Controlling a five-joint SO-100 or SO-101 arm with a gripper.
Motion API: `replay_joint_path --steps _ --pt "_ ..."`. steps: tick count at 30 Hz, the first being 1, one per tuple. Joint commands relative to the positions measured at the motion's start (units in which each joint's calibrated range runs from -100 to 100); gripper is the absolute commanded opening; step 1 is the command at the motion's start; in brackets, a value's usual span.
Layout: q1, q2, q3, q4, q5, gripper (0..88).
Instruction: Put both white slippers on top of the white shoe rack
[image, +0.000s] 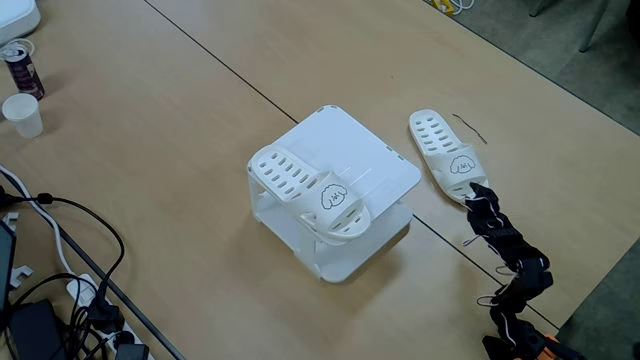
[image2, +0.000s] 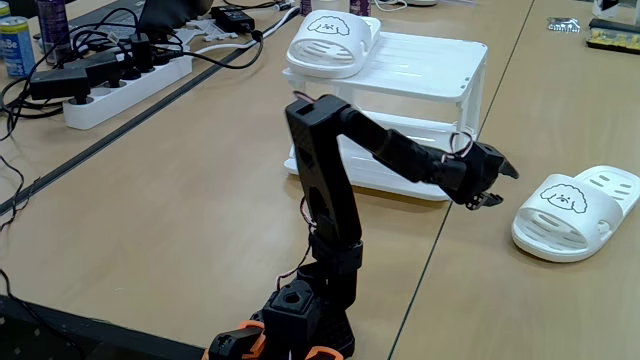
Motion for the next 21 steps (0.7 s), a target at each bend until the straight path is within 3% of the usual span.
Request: replay_joint_path --steps 1,4,21 --pt "-0.01 4.94 -1.42 -10.54 0.42 18.7" --pt "-0.01 8.48 -1.42 -14.34 0.42 22.9" --pt "4.84 28.84 -23.97 -17.18 0.42 23.2"
